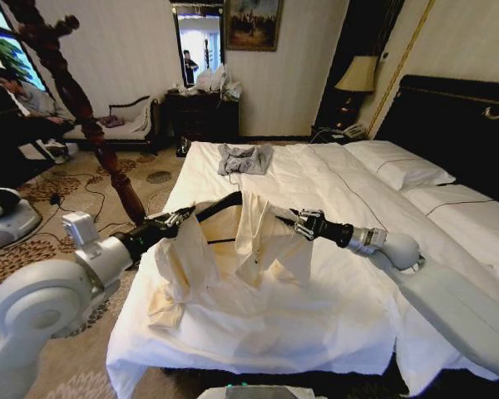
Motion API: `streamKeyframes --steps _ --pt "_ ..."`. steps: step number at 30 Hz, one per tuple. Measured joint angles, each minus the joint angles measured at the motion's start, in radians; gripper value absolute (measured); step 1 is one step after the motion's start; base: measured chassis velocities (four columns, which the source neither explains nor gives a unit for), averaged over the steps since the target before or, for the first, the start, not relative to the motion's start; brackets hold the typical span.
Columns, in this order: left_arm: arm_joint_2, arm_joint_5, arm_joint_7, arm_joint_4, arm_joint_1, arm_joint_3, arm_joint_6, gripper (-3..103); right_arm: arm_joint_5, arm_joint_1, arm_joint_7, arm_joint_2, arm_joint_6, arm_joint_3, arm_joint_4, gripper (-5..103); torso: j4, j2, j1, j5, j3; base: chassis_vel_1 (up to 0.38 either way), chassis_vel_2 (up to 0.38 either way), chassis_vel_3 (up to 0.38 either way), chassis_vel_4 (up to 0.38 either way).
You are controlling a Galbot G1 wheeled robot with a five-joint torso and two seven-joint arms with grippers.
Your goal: Pick up the clothes from the bed and hang them on the clothes hanger.
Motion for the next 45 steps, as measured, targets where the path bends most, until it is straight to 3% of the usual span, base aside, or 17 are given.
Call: streamKeyframes --steps 13,17,23,26,30,35,38,40,41,42,45 --pt "0.019 -0.02 0.065 0.015 -0.079 0.022 -0.004 0 0.015 -0.016 -0.037 0.001 0.022 -0.004 0.015 18 0.0 0.0 0.0 0.0 0.0 0.0 0.0 0.0 0.0" --pt "0.02 -0.004 0.096 0.037 -0.085 0.006 -0.004 0 0.026 -0.028 -0.079 -0.01 0.045 0.012 0.015 18 0.0001 0.0 0.0 -0.0001 0.0 0.0 0.0 0.0 0.0" --pt "0.018 0.004 0.106 0.046 -0.103 0.022 -0.004 0 0.036 -0.029 -0.086 -0.011 0.049 0.012 0.023 18 0.0 0.0 0.0 0.0 0.0 0.0 0.0 0.0 0.0" --pt "0.016 0.047 0.111 0.039 -0.096 0.055 -0.004 0 0.074 -0.021 -0.086 -0.006 0.05 0.002 0.036 18 0.0 0.0 0.0 0.0 0.0 0.0 0.0 0.0 0.0" --pt "0.018 0.109 0.123 0.034 -0.082 0.099 -0.007 10 0.138 -0.019 -0.086 -0.005 0.047 -0.008 0.055 18 0.0001 0.0 0.0 -0.0001 0.0 0.0 0.0 0.0 0.0" --pt "0.03 0.117 0.123 0.034 -0.102 0.115 -0.01 31 0.156 -0.027 -0.089 -0.002 0.045 -0.012 0.067 18 0.0 0.0 0.0 -0.0001 0.0 0.0 0.0 0.0 0.0" --pt "0.044 0.076 0.115 0.023 -0.124 0.101 -0.002 42 0.137 -0.043 -0.088 0.005 0.045 -0.013 0.07 18 -0.0001 0.0 0.0 0.0 0.0 0.0 0.0 0.0 0.0" --pt "0.047 0.047 0.108 0.016 -0.133 0.095 0.004 42 0.127 -0.047 -0.088 0.01 0.045 -0.014 0.068 18 0.0 0.0 0.0 0.0001 0.0 0.0 0.0 0.0 0.0" --pt "0.054 0.01 0.102 0.004 -0.142 0.084 0.008 53 0.108 -0.052 -0.087 0.021 0.048 -0.016 0.06 18 0.0 0.0 0.0 0.0002 0.0 0.0 0.0 0.0 0.0" --pt "0.054 0.01 0.102 0.004 -0.142 0.084 0.008 53 0.108 -0.052 -0.087 0.021 0.048 -0.016 0.06 18 0.0 0.0 0.0 0.0002 0.0 0.0 0.0 0.0 0.0" --pt "0.06 -0.012 0.102 0.001 -0.134 0.058 0.007 69 0.102 -0.051 -0.083 0.026 0.052 -0.015 0.047 18 0.0001 0.0 0.0 0.0 0.0 0.0 0.0 0.0 0.0"
